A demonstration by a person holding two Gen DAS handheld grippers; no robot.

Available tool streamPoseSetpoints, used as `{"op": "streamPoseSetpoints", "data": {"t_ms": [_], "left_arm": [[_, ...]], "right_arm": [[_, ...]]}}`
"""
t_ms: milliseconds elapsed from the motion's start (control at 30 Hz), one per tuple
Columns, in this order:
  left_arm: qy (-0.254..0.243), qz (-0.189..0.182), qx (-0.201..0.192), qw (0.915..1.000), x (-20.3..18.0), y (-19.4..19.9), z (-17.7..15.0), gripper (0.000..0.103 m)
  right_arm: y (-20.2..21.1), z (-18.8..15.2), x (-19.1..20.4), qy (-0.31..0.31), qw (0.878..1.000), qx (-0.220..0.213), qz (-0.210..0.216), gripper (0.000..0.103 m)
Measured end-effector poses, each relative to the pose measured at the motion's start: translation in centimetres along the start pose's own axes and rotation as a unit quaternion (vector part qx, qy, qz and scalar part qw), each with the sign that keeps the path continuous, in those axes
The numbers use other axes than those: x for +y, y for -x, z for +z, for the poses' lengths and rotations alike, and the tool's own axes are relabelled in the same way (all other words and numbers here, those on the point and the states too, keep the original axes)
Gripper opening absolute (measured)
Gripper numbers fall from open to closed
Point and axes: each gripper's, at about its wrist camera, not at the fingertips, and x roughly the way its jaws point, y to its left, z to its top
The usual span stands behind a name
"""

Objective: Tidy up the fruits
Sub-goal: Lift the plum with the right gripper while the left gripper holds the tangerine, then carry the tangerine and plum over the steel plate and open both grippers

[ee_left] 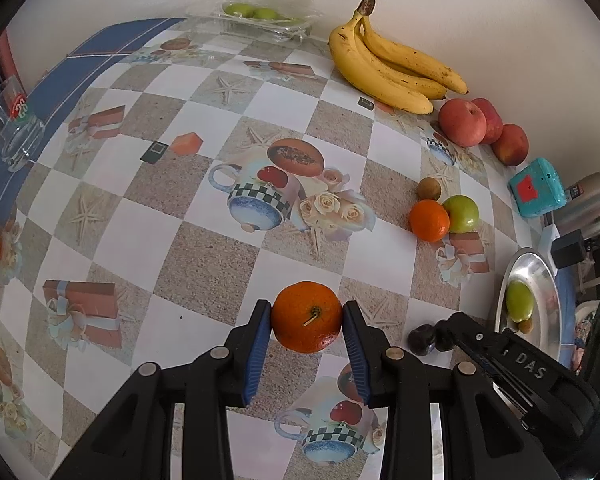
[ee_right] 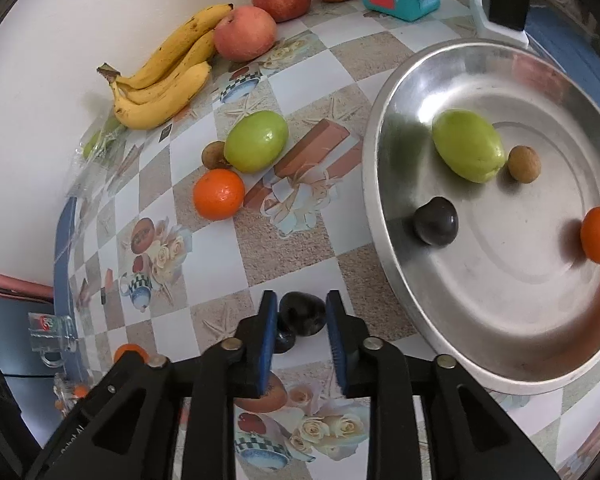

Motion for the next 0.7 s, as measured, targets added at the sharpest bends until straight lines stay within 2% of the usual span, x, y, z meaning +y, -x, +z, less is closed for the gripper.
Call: {"op": "streamPoseSetpoints", "data": {"t_ms": [167,700], "left_arm": [[0.001,0.001,0.001,1.0,0.1,-0.2,0.0,0.039],[-0.002,0.0,-0.001,1.0,-0.3,0.0,-0.1,0.039]], "right_arm": [[-0.9,-0.1,-0.1,-0.001,1.0,0.007,-0.012,0.031],[-0.7,-0.2,-0.6,-0.025,1.0,0.002,0.003,0.028]]}}
